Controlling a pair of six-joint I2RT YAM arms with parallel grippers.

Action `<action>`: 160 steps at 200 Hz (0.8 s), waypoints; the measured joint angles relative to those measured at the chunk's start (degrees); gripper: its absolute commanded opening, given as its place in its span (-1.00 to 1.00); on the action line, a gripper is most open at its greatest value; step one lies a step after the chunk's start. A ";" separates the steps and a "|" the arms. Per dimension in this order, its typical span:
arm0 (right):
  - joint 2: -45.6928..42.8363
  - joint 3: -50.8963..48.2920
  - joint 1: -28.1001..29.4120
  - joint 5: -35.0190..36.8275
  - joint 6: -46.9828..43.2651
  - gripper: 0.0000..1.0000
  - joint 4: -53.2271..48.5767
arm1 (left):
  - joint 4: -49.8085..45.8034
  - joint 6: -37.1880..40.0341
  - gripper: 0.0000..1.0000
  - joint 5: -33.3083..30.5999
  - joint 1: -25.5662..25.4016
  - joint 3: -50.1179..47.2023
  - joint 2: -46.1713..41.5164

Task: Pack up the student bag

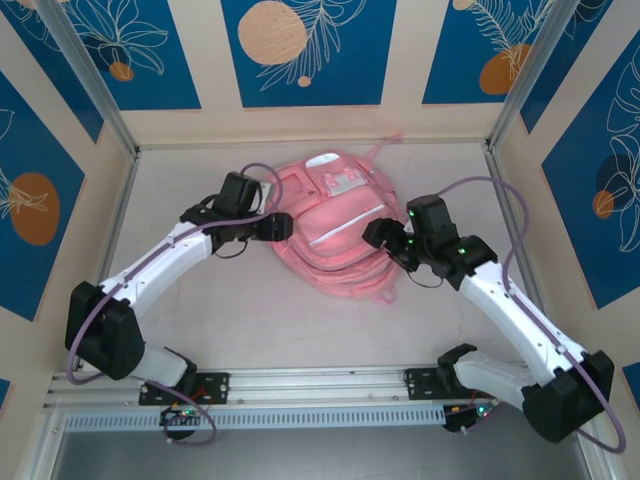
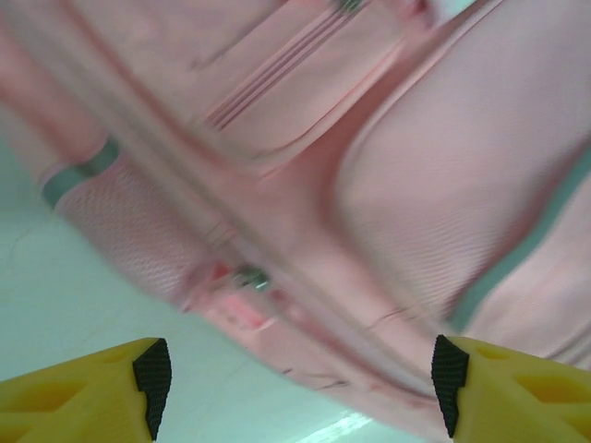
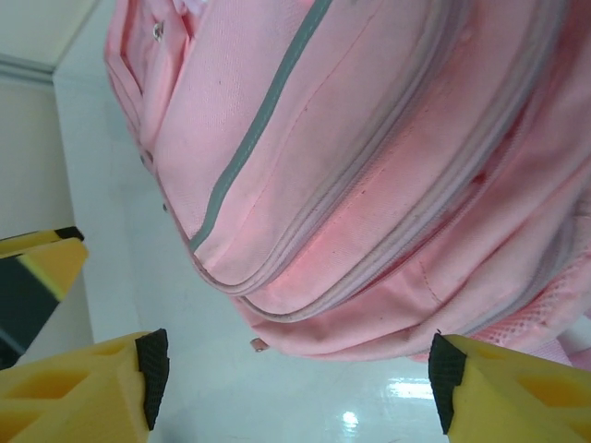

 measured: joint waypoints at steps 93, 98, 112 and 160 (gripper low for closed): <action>6.23 3.30 5.20 -0.76 -1.62 0.55 0.37 | 2.60 20.20 0.04 7.17 3.76 1.09 9.77; 6.23 3.30 5.22 -0.76 -1.62 0.55 0.35 | 2.34 20.96 0.00 7.19 3.76 1.57 10.29; 6.23 3.30 5.31 -0.74 -1.62 0.55 0.35 | 1.25 23.47 -0.13 7.17 3.76 2.93 11.56; 6.23 3.32 5.57 -0.76 -1.57 0.54 0.33 | -1.42 29.53 -0.14 4.70 3.76 4.48 14.25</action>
